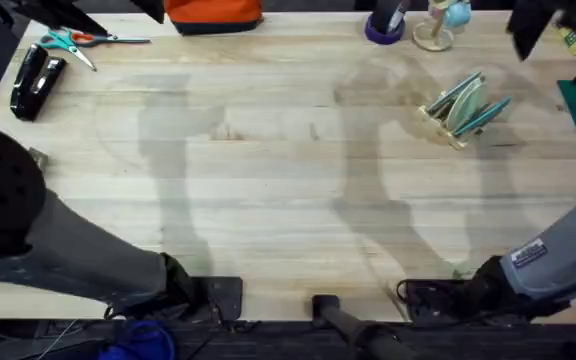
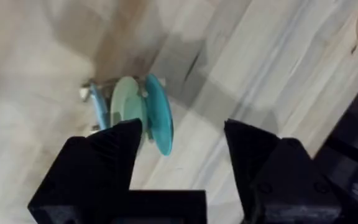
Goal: Pick up the plates from the table one by one and place each into a slot on the dish rack.
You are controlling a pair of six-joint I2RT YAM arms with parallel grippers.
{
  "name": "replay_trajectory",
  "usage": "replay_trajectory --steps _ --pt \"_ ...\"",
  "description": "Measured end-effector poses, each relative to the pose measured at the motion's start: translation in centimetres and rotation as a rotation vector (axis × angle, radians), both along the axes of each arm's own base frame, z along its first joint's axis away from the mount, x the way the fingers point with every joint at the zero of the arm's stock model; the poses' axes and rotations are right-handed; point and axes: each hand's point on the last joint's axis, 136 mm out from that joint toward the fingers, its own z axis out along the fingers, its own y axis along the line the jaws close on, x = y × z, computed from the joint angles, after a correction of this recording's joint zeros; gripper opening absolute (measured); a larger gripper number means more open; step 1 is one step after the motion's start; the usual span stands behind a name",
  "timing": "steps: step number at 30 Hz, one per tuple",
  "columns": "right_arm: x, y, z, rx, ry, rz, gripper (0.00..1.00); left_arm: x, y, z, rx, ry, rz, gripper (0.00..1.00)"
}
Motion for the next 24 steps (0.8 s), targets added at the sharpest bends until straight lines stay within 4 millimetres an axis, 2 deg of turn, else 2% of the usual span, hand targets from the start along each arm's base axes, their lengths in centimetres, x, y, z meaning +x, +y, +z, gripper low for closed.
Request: replay_trajectory --steps 5,7,8,9,16,24 --pt "0.2 -0.3 3.0 -0.029 -0.100 -0.001 0.814 0.0 0.0 0.0 0.000 0.000 0.000 0.994" --pt "-0.1 -0.3 4.1 -0.037 -0.132 -0.002 0.890 0.0 0.0 0.0 0.000 0.000 0.000 0.993" --pt "-0.2 -0.4 4.6 -0.041 -0.146 0.000 0.966 0.0 0.0 0.0 0.000 0.000 0.000 0.993" --pt "-0.5 -0.3 5.2 -0.044 -0.163 -0.001 0.986 0.0 0.0 0.0 0.000 0.000 0.000 0.993" --pt "-2.4 -0.2 8.8 -0.066 -0.256 0.035 0.994 0.0 0.0 0.0 0.000 0.000 0.000 0.993" --pt "-5.8 0.1 13.5 -0.109 -0.352 0.154 0.994 0.0 0.0 0.0 0.000 0.000 0.000 0.993"
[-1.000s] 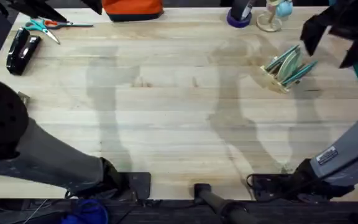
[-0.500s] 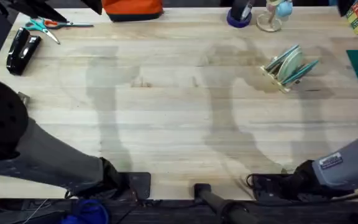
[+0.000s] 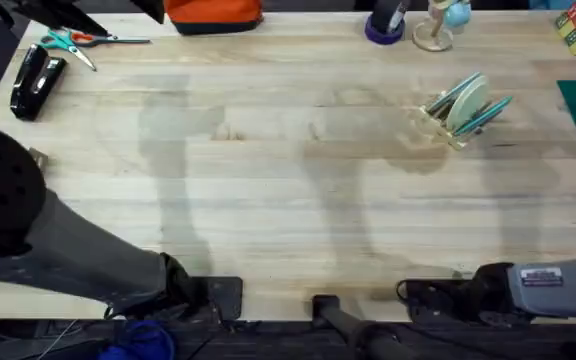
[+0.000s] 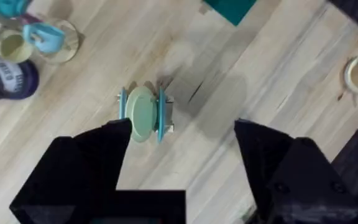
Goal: Pick up the plates from the table one by one and place each into a slot on the dish rack.
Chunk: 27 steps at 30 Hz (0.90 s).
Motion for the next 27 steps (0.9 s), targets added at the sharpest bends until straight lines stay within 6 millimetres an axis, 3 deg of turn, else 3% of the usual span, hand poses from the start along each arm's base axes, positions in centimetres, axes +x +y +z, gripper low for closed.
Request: replay_trajectory --steps 8,18,23,27 --pt "-5.8 0.7 5.5 -0.090 -0.139 0.130 0.994 0.0 0.0 0.0 0.000 0.000 0.000 0.993" --pt "-18.3 2.5 11.8 -0.244 -0.451 0.251 0.994 0.0 0.0 0.0 0.000 0.000 0.000 0.993" --pt "-24.4 3.2 11.3 -0.281 -0.578 0.331 0.995 0.0 0.0 0.0 0.000 0.000 0.000 0.993" --pt "-26.0 3.1 8.8 -0.278 -0.578 0.396 0.995 0.0 0.0 0.0 0.000 0.000 0.000 0.993"
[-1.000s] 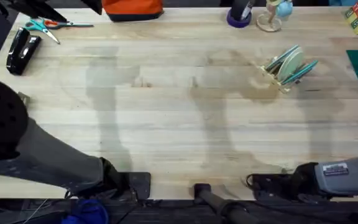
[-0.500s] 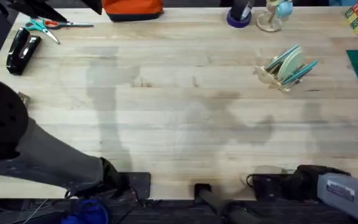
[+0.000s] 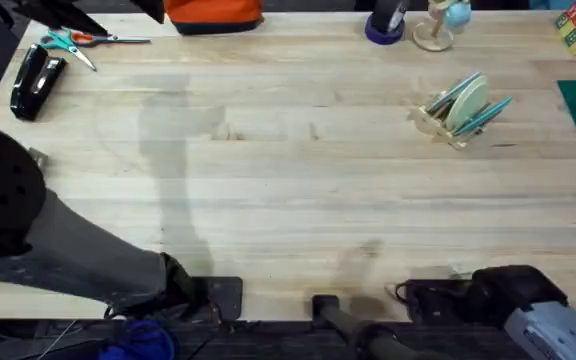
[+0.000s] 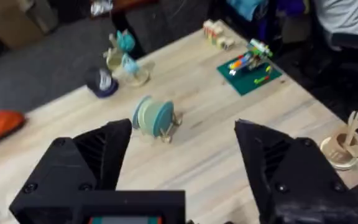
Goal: Pick up the plates from the table one by one and place each into a slot on the dish rack.
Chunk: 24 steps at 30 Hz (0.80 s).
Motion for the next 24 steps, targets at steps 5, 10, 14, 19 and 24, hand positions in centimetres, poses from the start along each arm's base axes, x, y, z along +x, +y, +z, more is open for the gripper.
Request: replay_trajectory --steps 5,10,14,19,24 --pt "3.6 0.6 -4.1 -0.017 0.147 0.069 0.995 0.0 0.0 0.0 0.000 0.000 0.000 0.995" --pt "9.7 2.1 -7.9 -0.033 0.233 0.115 0.995 0.0 0.0 0.0 0.000 0.000 0.000 0.995" --pt "13.8 3.8 -10.6 -0.027 0.248 0.176 0.995 0.0 0.0 0.0 0.000 0.000 0.000 0.993" --pt "17.1 6.4 -12.8 -0.033 0.238 0.309 0.995 0.0 0.0 0.0 0.000 0.000 0.000 0.993" --pt "17.7 7.4 -14.4 -0.045 0.271 0.374 0.995 0.0 0.0 0.0 0.000 0.000 0.000 0.993"
